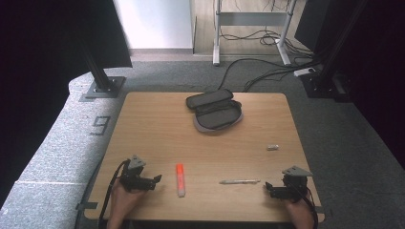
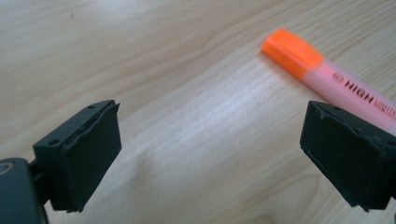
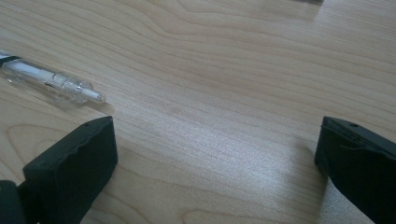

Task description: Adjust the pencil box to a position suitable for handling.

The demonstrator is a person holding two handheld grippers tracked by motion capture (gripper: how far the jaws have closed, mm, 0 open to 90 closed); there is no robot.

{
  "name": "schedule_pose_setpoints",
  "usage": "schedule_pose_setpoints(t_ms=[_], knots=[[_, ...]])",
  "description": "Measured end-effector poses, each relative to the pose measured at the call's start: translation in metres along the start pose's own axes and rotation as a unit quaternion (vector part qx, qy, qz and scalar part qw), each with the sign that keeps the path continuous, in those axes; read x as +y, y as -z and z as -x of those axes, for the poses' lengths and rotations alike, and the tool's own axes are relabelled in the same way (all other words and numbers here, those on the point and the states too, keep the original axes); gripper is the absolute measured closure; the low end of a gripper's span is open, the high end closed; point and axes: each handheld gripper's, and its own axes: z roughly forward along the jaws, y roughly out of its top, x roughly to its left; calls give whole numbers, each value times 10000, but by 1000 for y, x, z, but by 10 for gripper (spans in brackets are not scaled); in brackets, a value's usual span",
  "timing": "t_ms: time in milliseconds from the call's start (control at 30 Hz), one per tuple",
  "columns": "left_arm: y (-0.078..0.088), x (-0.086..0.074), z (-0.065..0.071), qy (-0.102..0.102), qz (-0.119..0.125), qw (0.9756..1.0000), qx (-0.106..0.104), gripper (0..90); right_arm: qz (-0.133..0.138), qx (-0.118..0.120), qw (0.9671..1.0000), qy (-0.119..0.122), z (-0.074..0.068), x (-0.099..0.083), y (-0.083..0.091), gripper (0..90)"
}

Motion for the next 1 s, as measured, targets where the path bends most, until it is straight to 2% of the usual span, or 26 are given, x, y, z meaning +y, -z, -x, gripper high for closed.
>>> schedule_pose_setpoints(t_ms=[33, 333, 667, 800, 867, 900, 1000], knots=[[-2, 5, -1, -7, 15, 10000, -69, 55, 0, 0, 10000, -1, 0, 0, 0, 0], [-10, 24, 1, -171, -5, 9998, -112, 59, 0, -1, 10000, -1, 0, 0, 0, 0], [-15, 43, 1, -220, 34, 9994, -248, 80, 0, 0, 10000, -1, 0, 0, 0, 0], [-17, 49, 2, -294, 31, 9994, -197, 81, 0, -1, 10000, 0, 0, 0, 0, 0], [-18, 53, 1, -284, 69, 9992, -266, 98, 0, 0, 10000, -1, 0, 0, 0, 0], [-19, 57, 1, -318, 54, 9992, -217, 100, -1, 0, 10000, 0, 0, 0, 0, 0], [-21, 62, 1, -366, 69, 9990, -253, 110, 0, 0, 10000, 0, 0, 0, 0, 0]])
